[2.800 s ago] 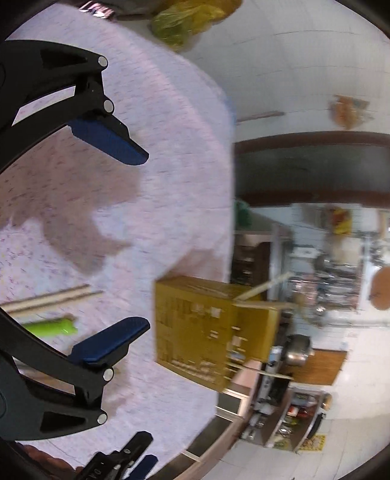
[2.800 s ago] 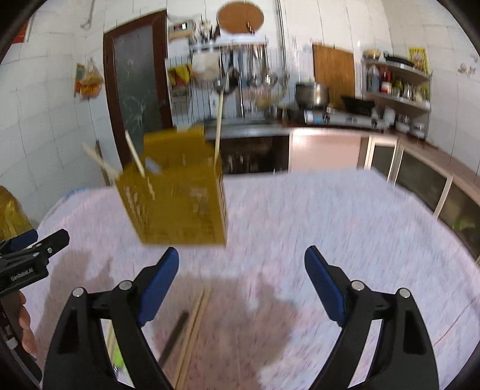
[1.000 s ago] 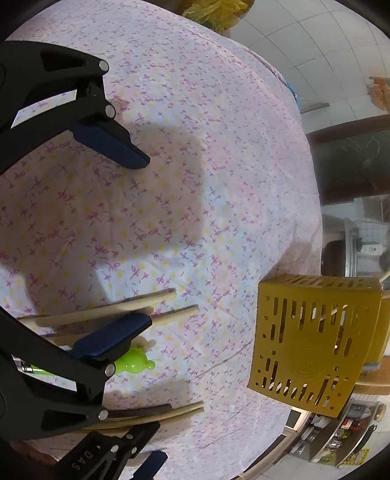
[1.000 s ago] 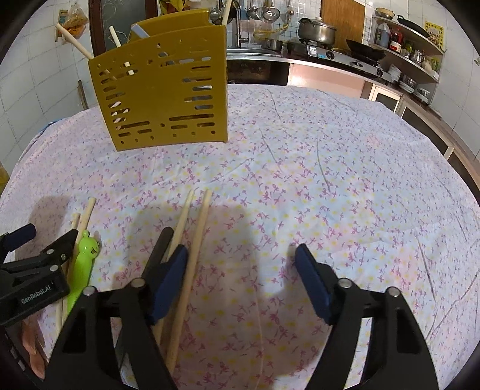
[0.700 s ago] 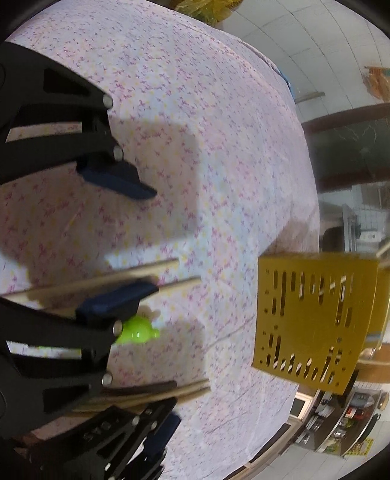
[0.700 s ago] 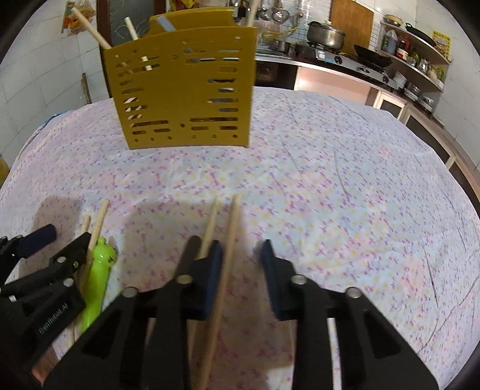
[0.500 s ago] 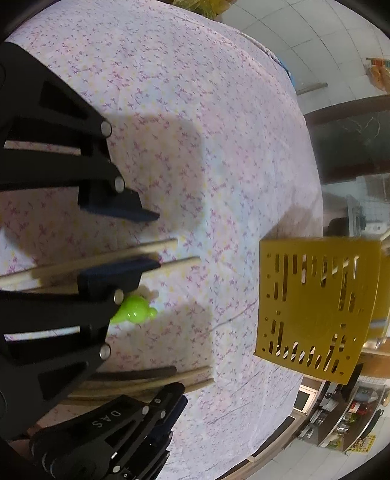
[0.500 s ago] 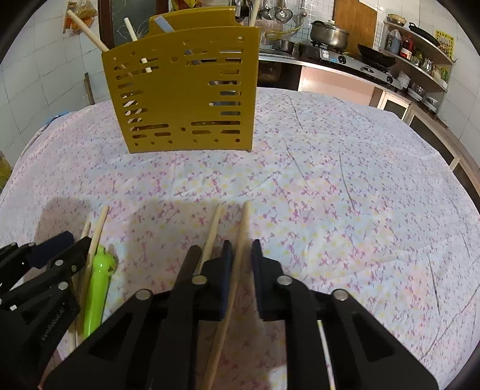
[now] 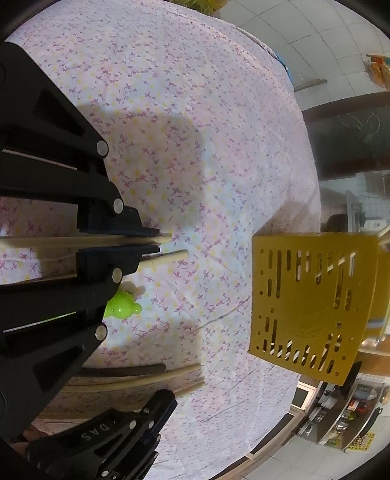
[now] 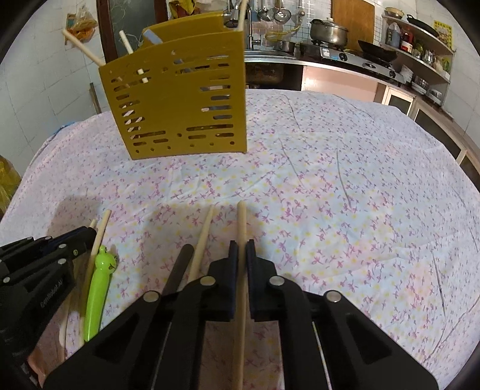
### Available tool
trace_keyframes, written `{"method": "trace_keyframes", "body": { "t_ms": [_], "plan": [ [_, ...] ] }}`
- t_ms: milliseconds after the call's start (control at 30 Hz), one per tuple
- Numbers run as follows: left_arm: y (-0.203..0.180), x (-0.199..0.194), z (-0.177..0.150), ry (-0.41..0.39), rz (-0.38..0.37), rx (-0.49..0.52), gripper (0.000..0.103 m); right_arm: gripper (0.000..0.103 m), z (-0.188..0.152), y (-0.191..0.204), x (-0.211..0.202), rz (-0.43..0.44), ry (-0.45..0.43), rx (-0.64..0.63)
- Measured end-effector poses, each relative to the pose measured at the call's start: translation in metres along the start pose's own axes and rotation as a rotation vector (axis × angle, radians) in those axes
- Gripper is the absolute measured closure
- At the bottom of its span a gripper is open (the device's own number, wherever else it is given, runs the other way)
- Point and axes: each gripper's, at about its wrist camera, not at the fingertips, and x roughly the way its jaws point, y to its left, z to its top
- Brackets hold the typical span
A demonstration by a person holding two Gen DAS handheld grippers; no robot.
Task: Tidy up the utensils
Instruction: 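Close the left tool on a chopstick while the right tool grasps another chopstick, then lift the chopstick with the left tool while the right tool carries its chopstick above the holder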
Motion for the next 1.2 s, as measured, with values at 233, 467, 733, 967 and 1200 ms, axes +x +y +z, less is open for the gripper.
{"method": "trace_keyframes", "body": {
  "t_ms": [233,467,733,967,1200],
  "plan": [
    [0.004,-0.025,0.002,-0.114,0.011,-0.003,0.099,0.097,0.0,-0.012,-0.014,0.033,-0.057,0.053],
    [0.015,-0.061,0.004,-0.255,0.009,-0.017,0.099,0.097,0.002,-0.015,-0.042,0.085,-0.178,0.077],
    [0.025,-0.092,0.007,-0.383,0.017,-0.027,0.099,0.097,0.002,-0.024,-0.073,0.156,-0.331,0.105],
    [0.038,-0.117,0.005,-0.468,-0.024,-0.062,0.099,0.097,-0.001,-0.024,-0.099,0.148,-0.486,0.08],
    [0.048,-0.131,0.0,-0.524,-0.046,-0.089,0.099,0.097,-0.005,-0.016,-0.116,0.124,-0.592,0.02]
  ]
}}
